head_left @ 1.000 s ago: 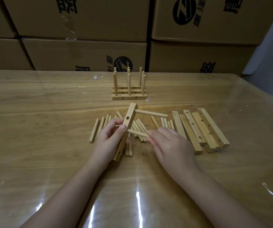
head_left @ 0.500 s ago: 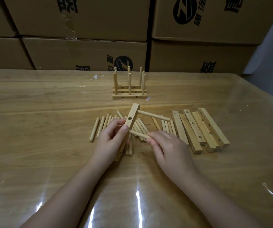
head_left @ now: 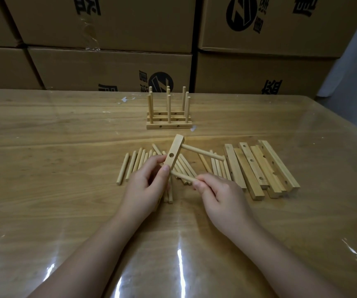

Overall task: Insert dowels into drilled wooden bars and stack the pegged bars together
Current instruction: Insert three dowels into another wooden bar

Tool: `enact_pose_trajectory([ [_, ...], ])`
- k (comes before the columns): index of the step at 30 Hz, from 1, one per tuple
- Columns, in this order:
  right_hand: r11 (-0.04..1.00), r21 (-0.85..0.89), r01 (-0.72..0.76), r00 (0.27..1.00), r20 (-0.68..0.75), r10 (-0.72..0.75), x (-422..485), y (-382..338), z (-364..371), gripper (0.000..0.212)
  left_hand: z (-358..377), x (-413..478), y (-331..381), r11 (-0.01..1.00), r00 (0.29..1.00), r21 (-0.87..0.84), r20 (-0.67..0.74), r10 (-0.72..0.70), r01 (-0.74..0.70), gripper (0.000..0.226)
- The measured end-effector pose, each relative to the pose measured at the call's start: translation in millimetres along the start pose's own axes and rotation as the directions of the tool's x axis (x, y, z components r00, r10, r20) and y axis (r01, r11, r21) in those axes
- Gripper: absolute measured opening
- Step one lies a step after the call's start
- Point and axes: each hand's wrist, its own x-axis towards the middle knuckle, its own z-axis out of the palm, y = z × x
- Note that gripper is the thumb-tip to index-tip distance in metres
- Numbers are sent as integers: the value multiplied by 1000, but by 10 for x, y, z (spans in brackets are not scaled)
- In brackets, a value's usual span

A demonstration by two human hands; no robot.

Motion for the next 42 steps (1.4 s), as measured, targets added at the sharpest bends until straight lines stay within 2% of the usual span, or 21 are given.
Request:
enact_pose_trajectory([
  [8, 984, 132, -122, 992, 57, 116, -10, 27, 7, 17, -6, -2, -7, 987, 994, 118, -7, 107, -105, 22],
  [14, 969, 183, -164, 983, 109, 146, -18, 23, -9, 24, -2, -10, -5, 981, 992, 150, -6, 122, -120, 23],
  [17, 968, 185, -170, 984, 91, 155, -2, 31, 38, 19, 0, 2, -9, 990, 997, 124, -19, 69, -66, 19],
  [20, 982, 140, -128, 991, 58, 121, 35, 26, 85, 15, -10, 23, 14, 999, 999, 14, -17, -50, 51, 15],
  [23, 986, 147, -81, 996, -10, 84, 65, 29, 72, 37, -38, 53, 55, 978, 987, -129, 24, -161, 162, 19],
  [25, 972, 219, -90, 985, -128, 120, 76, 73, 32, 46, -63, 75, 78, 935, 970, -262, 15, -243, 239, 20],
  [27, 987, 135, -90, 964, -236, 121, 93, 160, -14, 34, -80, 97, 91, 879, 950, -389, -28, -312, 277, 22],
  [29, 988, -92, -121, 969, -225, 98, 124, 237, -31, 29, -95, 114, 94, 853, 939, -437, -51, -341, 286, 21],
  [31, 947, -286, -144, 989, -83, 125, 146, 286, -9, 37, -110, 126, 98, 835, 937, -470, -44, -348, 288, 21],
  [33, 907, -403, -117, 984, 78, 162, 139, 321, 22, 43, -130, 131, 98, 804, 930, -519, -42, -364, 291, 23],
  [36, 882, -468, -60, 976, 157, 150, 127, 340, 48, 42, -155, 145, 94, 755, 917, -591, -64, -395, 284, 24],
  [42, 915, -402, 25, 999, -34, -43, 109, 259, 46, 17, -142, 162, 90, 755, 915, -588, -61, -400, 291, 24],
])
